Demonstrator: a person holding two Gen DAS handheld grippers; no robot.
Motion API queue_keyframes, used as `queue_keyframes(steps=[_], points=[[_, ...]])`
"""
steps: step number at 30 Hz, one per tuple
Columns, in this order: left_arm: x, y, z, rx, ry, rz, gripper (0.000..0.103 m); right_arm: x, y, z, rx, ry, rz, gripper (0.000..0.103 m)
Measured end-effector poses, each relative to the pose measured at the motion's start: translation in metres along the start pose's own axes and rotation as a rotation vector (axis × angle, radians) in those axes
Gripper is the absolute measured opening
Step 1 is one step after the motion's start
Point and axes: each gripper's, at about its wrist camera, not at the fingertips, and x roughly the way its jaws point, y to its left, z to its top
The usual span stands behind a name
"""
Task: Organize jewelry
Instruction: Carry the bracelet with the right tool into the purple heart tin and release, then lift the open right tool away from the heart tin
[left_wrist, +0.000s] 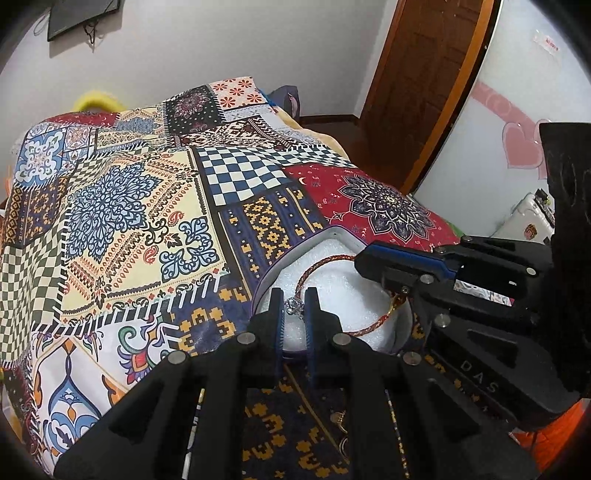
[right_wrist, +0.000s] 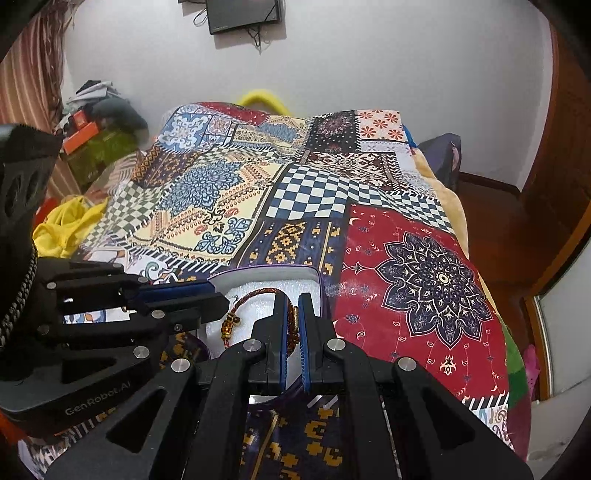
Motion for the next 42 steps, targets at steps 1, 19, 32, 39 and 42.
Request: queue_keyframes(steps=[1,19,32,39,42], points=[[0.000,-0.001,0.000,0.003,-0.001,0.003,0.009,0.000,0.000,0.000,-0.001,0.001,0.000,0.005],[-0.040,-0.007,-0.001,-0.009,-0.045,0.043,0.022,-0.029,0.006,-0.001,-0.002,-0.022,-0.024,0.027],[-0.118,-0.030,-0.013,0.020,-0.161,0.096,0.040,-0.099,0.019,-0.003,0.006,-0.150,-0.034,0.038],[-0.154,-0.041,-0.026,0.036,-0.207,0.121,0.053,-0.126,0.028,-0.013,0.002,-0.192,-0.051,0.042],[-0.165,-0.044,-0.033,0.036,-0.220,0.129,0.063,-0.134,0.033,-0.018,-0.005,-0.202,-0.074,0.043]])
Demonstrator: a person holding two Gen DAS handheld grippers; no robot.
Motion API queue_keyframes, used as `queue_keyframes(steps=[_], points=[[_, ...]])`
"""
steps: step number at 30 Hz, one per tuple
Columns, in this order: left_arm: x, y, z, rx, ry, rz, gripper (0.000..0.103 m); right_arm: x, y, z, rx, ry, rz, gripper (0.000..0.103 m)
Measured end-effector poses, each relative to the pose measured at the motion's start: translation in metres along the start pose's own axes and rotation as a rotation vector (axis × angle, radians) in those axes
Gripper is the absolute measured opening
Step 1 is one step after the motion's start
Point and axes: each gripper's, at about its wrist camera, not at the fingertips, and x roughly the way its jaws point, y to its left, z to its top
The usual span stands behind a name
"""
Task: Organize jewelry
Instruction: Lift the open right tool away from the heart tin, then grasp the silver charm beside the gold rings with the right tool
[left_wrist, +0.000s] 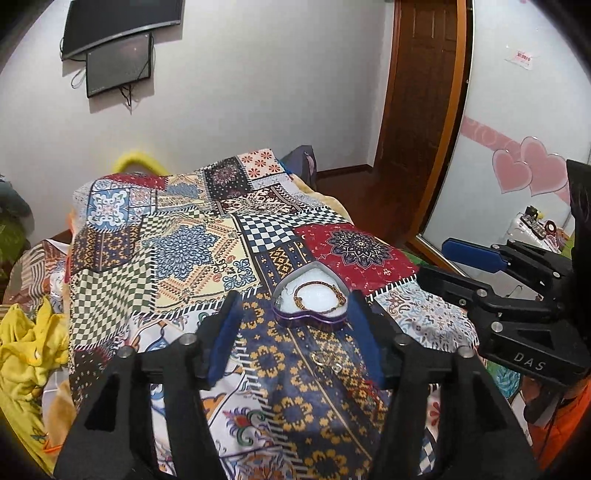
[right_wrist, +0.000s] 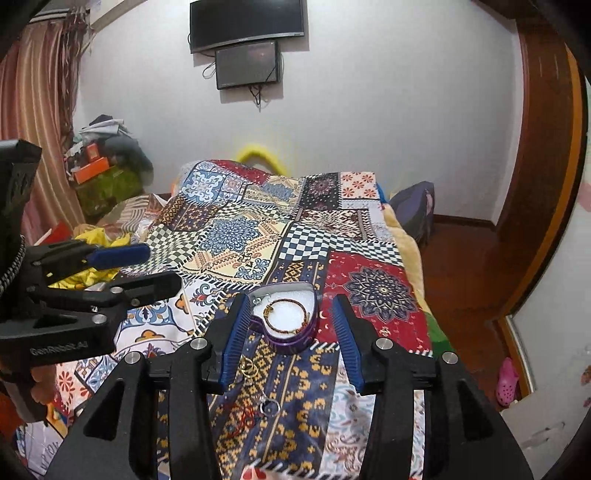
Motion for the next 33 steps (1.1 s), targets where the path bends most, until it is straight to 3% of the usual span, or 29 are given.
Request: queue_keyframes(steps=[2,5,7,15,23,33], points=[[-0.008,0.000,-0.004,0.003,-0.006,0.007,0.068,-0.005,0.003,-0.003,-0.003,-0.001,0.001,0.044],[-0.016,0.000,-0.010,0.009,-0.003,0.013,0.075,-0.008,0.005,-0.007,-0.008,-0.004,-0.018,0.056],[-0.018,-0.001,-0.016,0.015,0.005,0.016,0.079,-0.011,0.006,-0.011,-0.008,-0.004,-0.021,0.056],[0.003,0.003,-0.045,0.021,0.104,0.011,0.080,-0.002,0.003,-0.038,-0.016,0.060,-0.042,0.056],[0.042,0.010,-0.072,-0.007,0.225,0.005,0.080,0.040,-0.011,-0.069,0.035,0.191,-0.030,0.056],[0.076,0.011,-0.084,0.001,0.276,-0.019,0.077,0.078,-0.013,-0.085,0.085,0.283,0.056,0.056]])
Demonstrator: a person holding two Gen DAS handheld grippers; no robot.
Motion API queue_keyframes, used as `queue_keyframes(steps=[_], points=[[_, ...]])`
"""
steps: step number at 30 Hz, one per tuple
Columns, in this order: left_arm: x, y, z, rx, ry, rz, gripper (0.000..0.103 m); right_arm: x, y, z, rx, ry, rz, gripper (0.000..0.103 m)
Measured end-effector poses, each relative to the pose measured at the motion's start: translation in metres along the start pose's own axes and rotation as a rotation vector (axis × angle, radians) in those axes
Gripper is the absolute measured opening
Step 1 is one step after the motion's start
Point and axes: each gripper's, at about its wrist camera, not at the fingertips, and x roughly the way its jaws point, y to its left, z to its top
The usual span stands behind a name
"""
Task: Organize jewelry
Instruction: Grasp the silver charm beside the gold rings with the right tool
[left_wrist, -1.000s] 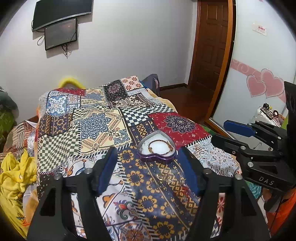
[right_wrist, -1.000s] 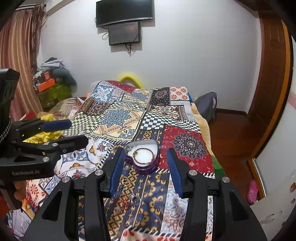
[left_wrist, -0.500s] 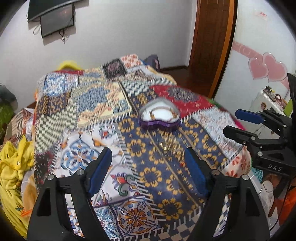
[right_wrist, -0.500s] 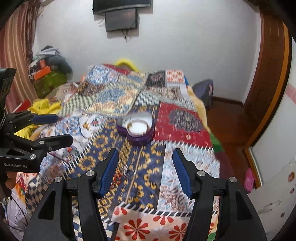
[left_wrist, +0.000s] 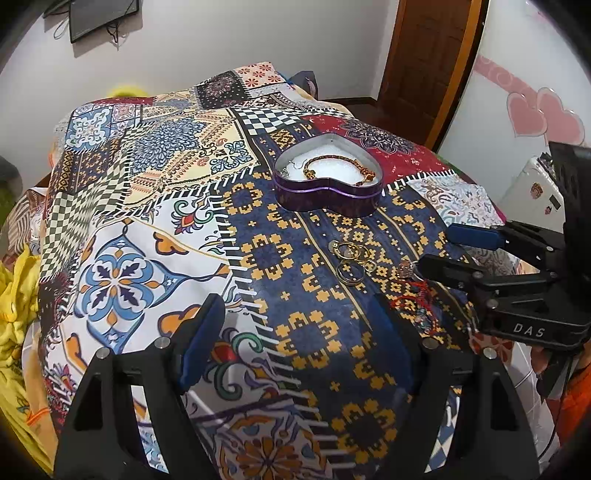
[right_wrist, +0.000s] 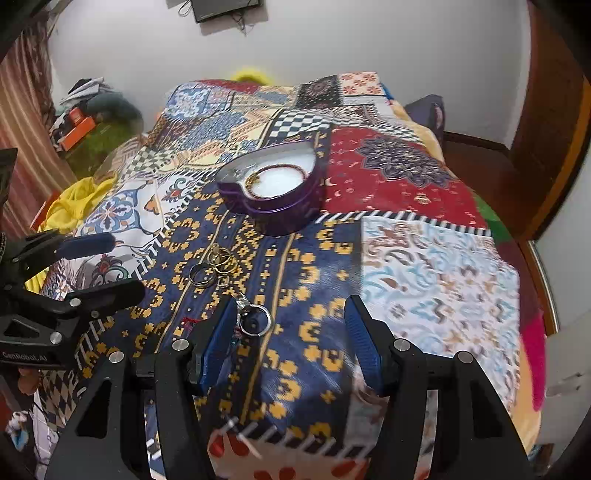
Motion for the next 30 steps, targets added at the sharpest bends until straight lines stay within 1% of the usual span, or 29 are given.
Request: queue_keyframes(steps=[4,5,6,8,10,12,14,15,17,19,24,26,28,30], points=[[0.010,-0.001,0.002,0.011,0.023,-0.028,0.064,0.003,0.005,0.004,-0.033,-0.002,0.016,0.056],[0.013,-0.002,0.003,0.013,0.028,-0.035,0.062,0.004,0.007,0.005,-0.041,0.000,0.022,0.053],[0.015,-0.002,0.003,0.013,0.032,-0.042,0.059,0.005,0.008,0.005,-0.051,0.004,0.026,0.047],[0.020,-0.004,0.004,0.015,0.042,-0.061,0.055,0.008,0.010,0.005,-0.071,0.014,0.038,0.040],[0.024,-0.007,0.004,0.022,0.051,-0.080,0.046,0.010,0.012,0.004,-0.086,0.020,0.045,0.037],[0.028,-0.009,0.005,0.025,0.060,-0.099,0.042,0.011,0.015,0.003,-0.103,0.023,0.050,0.031],[0.031,-0.010,0.005,0.020,0.066,-0.116,0.039,0.013,0.016,0.002,-0.112,0.032,0.070,0.023],[0.032,-0.011,0.007,0.015,0.067,-0.127,0.037,0.014,0.016,0.002,-0.115,0.034,0.072,0.023],[0.034,-0.013,0.010,0.015,0.064,-0.136,0.036,0.015,0.016,0.003,-0.118,0.030,0.078,0.021],[0.037,-0.015,0.013,0.015,0.062,-0.145,0.036,0.015,0.016,0.004,-0.118,0.028,0.084,0.012],[0.043,-0.022,0.019,0.027,0.054,-0.136,0.035,0.011,0.012,0.007,-0.097,0.013,0.085,0.012],[0.044,-0.023,0.020,0.032,0.050,-0.135,0.030,0.010,0.009,0.008,-0.085,0.008,0.086,0.012],[0.045,-0.026,0.020,0.041,0.048,-0.131,0.021,0.009,0.007,0.008,-0.076,0.001,0.079,0.012],[0.044,-0.027,0.020,0.047,0.044,-0.126,0.021,0.007,0.004,0.008,-0.065,-0.005,0.078,0.012]])
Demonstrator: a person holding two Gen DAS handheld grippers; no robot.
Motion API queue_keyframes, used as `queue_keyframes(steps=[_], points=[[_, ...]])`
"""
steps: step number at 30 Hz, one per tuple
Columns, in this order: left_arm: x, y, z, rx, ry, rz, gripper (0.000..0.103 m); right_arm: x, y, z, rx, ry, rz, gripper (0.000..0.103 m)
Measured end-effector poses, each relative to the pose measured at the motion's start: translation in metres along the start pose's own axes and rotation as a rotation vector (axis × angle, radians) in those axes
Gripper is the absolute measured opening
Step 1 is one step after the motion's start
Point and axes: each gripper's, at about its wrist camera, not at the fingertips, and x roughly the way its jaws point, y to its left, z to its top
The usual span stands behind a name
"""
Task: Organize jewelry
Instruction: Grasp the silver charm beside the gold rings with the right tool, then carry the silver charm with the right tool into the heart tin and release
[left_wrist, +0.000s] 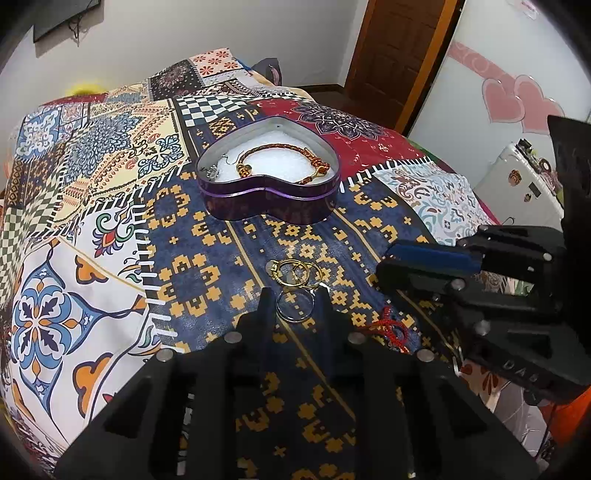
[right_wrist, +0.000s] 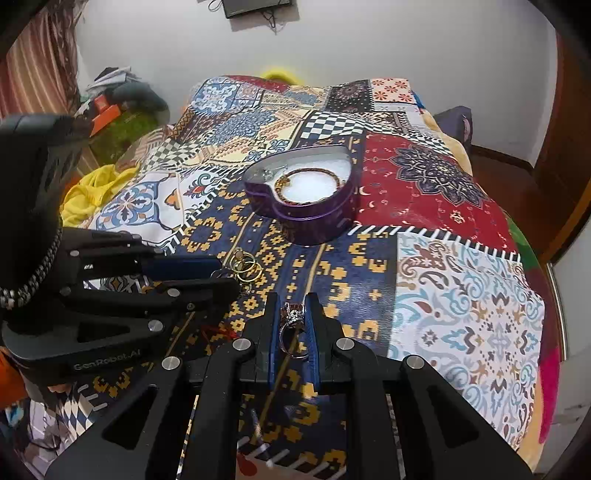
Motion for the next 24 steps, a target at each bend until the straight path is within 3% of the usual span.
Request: queue_keyframes(steps=[10,24], points=[[-0.020,-0.004,-0.003,-0.003,-0.027,0.006,0.021,-0.018,-0.004,0.006,0.023,-0.046,-0.019,0.012],[-0.088,-0.009,0.014,-0.013,-0.175,0.040,0.021,-0.064,0.006,0.028,0.015,-0.169,-0.033,0.012]])
